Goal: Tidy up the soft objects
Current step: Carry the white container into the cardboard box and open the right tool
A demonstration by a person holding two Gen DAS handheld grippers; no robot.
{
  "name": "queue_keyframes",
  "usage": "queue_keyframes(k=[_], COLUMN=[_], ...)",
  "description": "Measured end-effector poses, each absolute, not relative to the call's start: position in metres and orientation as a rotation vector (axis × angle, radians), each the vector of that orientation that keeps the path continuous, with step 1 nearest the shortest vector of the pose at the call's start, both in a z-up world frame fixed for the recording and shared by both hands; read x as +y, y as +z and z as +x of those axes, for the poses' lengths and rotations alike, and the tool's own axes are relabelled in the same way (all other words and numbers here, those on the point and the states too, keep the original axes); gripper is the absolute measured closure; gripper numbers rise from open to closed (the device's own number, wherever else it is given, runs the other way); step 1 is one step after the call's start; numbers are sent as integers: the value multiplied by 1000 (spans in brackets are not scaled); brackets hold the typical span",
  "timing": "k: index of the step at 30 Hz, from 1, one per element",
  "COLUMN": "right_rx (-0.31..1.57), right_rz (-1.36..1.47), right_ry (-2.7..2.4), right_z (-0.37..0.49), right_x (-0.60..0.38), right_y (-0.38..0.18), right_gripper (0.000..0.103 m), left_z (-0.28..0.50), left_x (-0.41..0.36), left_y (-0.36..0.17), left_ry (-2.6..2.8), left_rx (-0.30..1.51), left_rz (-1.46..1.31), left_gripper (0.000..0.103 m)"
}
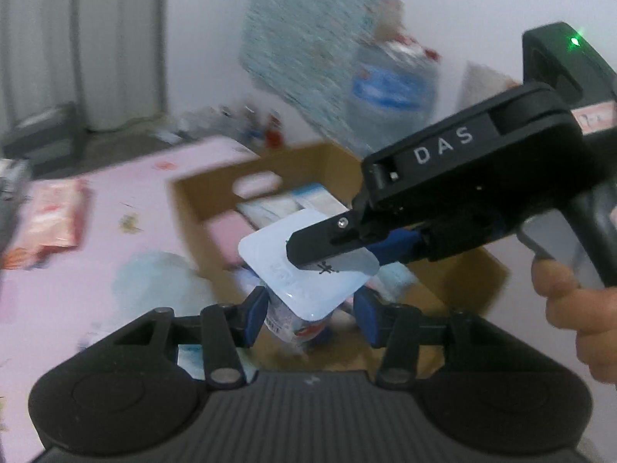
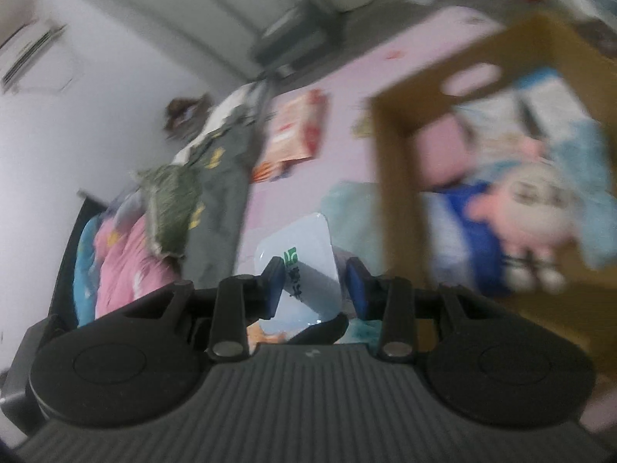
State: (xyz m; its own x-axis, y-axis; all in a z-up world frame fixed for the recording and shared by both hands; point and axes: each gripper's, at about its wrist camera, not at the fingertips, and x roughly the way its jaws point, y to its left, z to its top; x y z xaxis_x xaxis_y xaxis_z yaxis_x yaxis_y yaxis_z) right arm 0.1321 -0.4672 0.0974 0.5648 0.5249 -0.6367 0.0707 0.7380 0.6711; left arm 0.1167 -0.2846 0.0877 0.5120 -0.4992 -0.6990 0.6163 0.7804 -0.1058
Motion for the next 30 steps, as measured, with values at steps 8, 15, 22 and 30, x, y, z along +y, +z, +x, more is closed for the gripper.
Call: queue_keyframes(k=[8,15,22,30], right_rx=[1129,1269,1281,1293], right_rz=[834,872,799,874], right_ry=[205,142,134,184], right_z=[122,142,147,146], right_x=[-518,-529,-518,-496], right_y=[19,-38,-47,-59], right_gripper=[66,63,62,62], left_z=[136,139,138,139], left_x=[-326,-316,-288,-254], left_y=[31,23,45,56], left_ry=[-742,-754,-735,-668], left_rx=[1015,1031,971,929], left_rz=[213,205,155,115], left_gripper=[53,50,47,46])
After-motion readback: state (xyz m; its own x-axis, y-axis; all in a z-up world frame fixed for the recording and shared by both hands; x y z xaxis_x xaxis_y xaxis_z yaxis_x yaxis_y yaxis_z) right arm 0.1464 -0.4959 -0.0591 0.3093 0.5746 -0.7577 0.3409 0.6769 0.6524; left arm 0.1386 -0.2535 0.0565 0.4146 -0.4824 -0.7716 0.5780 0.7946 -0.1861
